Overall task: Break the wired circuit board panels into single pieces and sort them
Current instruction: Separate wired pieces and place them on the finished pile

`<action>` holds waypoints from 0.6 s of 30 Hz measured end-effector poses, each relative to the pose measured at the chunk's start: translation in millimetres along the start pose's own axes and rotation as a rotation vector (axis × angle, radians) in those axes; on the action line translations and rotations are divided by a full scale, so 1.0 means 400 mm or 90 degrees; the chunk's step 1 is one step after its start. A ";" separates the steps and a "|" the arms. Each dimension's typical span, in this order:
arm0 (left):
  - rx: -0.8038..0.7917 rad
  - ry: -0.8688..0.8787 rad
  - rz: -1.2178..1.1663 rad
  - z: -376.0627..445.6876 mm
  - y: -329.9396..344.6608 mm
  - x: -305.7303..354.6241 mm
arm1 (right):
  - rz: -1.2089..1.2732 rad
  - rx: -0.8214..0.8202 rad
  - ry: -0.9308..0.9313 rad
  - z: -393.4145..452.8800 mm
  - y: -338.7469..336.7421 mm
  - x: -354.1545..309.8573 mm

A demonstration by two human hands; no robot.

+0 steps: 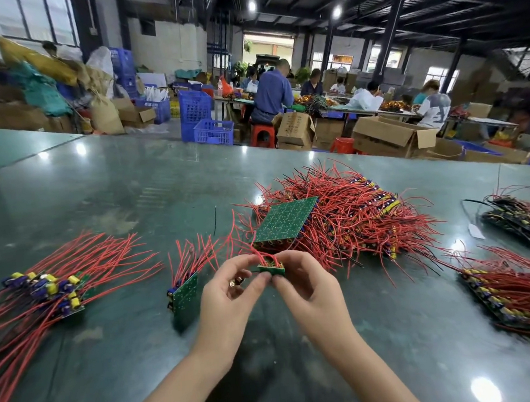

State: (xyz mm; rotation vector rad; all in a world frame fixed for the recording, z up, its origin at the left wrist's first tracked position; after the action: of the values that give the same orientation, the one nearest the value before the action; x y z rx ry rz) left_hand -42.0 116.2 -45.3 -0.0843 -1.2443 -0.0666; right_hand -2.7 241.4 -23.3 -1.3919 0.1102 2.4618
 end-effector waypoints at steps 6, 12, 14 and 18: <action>0.006 -0.007 0.026 0.005 -0.008 0.002 | -0.109 -0.019 -0.062 -0.003 0.002 -0.005; -0.034 -0.001 -0.023 0.008 -0.005 0.008 | -0.147 -0.029 -0.079 0.001 -0.005 -0.008; -0.063 0.004 -0.021 0.011 -0.007 0.009 | -0.144 -0.027 -0.056 0.001 -0.008 0.000; -0.080 0.017 0.031 0.017 -0.013 0.005 | -0.137 -0.032 -0.018 0.002 -0.012 0.010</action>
State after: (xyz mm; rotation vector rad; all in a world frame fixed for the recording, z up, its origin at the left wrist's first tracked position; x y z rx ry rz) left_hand -48.2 111.8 -41.3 -0.2222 -1.2106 -0.1033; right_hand -3.6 246.9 -25.8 -1.3149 -0.1045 2.3188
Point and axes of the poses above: each hand's wrist, its own z-axis towards the middle knuckle, its own y-axis out of the palm, x = y × z, the point moved 3 cm from there along z, towards the middle knuckle, and after that the axes turned 13 degrees about z, right-handed, at the moved point
